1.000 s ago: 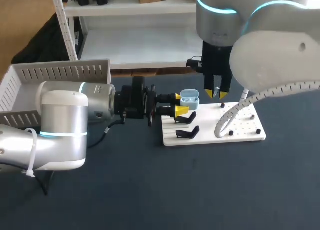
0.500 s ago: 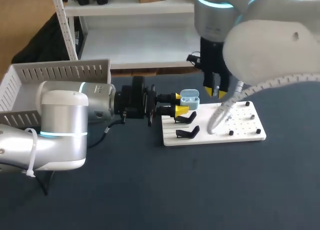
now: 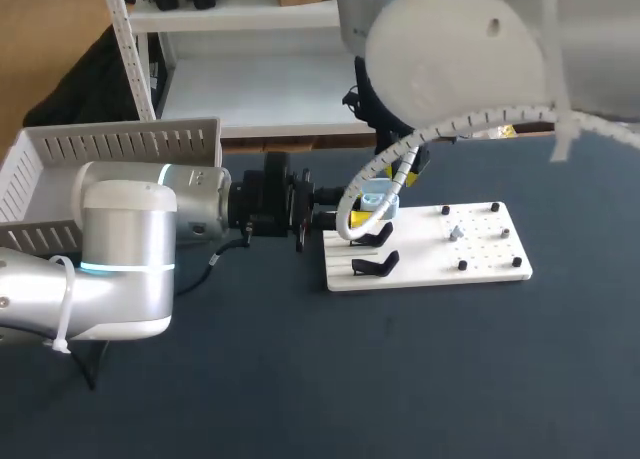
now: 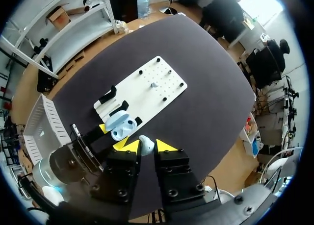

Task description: Pick up each earbud case from the left stands, insert the matching earbuds, close the lid, and place the case in the box.

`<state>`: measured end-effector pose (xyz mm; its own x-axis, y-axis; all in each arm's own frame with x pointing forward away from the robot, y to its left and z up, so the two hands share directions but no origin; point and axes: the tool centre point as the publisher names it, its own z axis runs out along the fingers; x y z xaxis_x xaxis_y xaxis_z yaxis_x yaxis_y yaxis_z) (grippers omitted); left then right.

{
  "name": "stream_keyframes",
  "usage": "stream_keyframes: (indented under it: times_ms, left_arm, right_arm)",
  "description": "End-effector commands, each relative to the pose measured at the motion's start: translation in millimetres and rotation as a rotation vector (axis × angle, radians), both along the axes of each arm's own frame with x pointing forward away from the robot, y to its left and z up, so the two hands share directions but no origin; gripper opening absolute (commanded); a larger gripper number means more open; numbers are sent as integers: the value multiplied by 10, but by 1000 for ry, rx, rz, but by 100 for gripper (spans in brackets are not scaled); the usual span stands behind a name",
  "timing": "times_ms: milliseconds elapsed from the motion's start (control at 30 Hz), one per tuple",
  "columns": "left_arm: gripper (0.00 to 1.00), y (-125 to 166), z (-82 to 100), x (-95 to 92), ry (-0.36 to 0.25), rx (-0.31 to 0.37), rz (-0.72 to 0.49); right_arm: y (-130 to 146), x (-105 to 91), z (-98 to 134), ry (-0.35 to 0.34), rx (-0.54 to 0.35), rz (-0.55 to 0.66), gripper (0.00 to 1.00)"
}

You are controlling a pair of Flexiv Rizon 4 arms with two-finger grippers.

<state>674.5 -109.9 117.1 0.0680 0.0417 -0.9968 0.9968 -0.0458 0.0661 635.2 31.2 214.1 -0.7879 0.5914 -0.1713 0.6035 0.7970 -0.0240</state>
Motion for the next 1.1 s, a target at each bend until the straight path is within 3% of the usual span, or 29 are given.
stream_keyframes:
  times_ms: [33, 300, 767, 1100]
  left_arm:
    - [0, -1, -9, 3, -2, -3, 1]
    - [0, -1, -9, 3, -2, -3, 1]
    - [0, -1, -9, 3, -2, -3, 1]
    - [0, -1, -9, 3, -2, -3, 1]
  right_arm:
    - [21, 12, 10, 8, -9, -3, 0]
    - [21, 12, 10, 8, -9, -3, 0]
    - [41, 138, -92, 140, 10, -194, 0]
    - [54, 145, -46, 142, 14, -201, 0]
